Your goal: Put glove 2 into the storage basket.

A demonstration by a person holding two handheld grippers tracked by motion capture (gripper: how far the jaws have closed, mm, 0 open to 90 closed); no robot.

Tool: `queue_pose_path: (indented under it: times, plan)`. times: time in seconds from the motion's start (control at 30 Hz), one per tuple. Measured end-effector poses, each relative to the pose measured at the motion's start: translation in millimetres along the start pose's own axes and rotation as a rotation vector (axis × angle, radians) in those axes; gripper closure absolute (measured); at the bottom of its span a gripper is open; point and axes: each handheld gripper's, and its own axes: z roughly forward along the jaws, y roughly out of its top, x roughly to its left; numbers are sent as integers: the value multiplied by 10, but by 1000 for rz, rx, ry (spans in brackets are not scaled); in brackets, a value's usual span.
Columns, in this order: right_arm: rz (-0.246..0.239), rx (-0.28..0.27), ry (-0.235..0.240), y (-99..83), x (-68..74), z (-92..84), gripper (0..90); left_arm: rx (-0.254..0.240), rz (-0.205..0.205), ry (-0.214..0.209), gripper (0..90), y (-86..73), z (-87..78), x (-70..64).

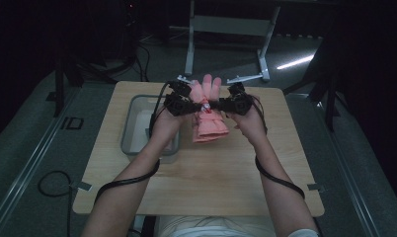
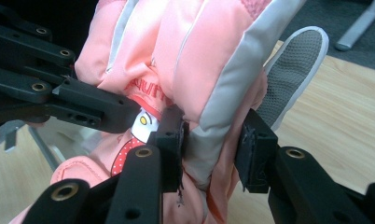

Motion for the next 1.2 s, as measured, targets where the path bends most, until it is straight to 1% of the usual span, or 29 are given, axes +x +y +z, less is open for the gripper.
queue_pose_path:
  times: [0.07, 0.17, 0.3, 0.4, 0.57, 0.6, 0.63, 0.73, 0.87, 0.97, 1.07, 1.13, 1.17, 1.2]
  plan:
    - [-14, 3, 14, 73, 56, 56, 655, -6, -4, 16, 780, -13, -78, 59]
    - [-33, 8, 33, 181, 152, 150, 655, -15, -21, 37, 780, -47, -201, 155]
    - [-51, 17, 61, 323, 287, 309, 655, -33, -54, 71, 780, -118, -367, 313]
    - [-72, 28, 82, 414, 391, 438, 654, -36, -73, 86, 780, -172, -464, 422]
    - [-96, 53, 112, 534, 547, 669, 654, -34, -105, 122, 780, -278, -596, 602]
    - [-101, 61, 115, 553, 581, 715, 654, -34, -105, 122, 780, -278, -596, 602]
    - [-111, 68, 120, 573, 620, 772, 654, -35, -122, 132, 780, -334, -641, 667]
    - [-127, 83, 133, 613, 693, 893, 654, -42, -144, 144, 780, -421, -689, 768]
    - [-140, 109, 138, 635, 780, 1081, 654, -35, -179, 141, 780, -538, -692, 926]
    - [-130, 128, 149, 605, 804, 1226, 654, -23, -199, 137, 779, -631, -656, 1030]
    - [-124, 148, 149, 546, 809, 1367, 653, -15, -219, 128, 778, -739, -579, 1119]
    - [-118, 166, 136, 495, 814, 1443, 653, -10, -244, 107, 778, -814, -515, 1183]
    - [-119, 173, 130, 463, 816, 1480, 653, -10, -244, 107, 778, -814, -515, 1183]
    - [-112, 185, 131, 424, 803, 1539, 652, 6, -265, 94, 778, -884, -439, 1238]
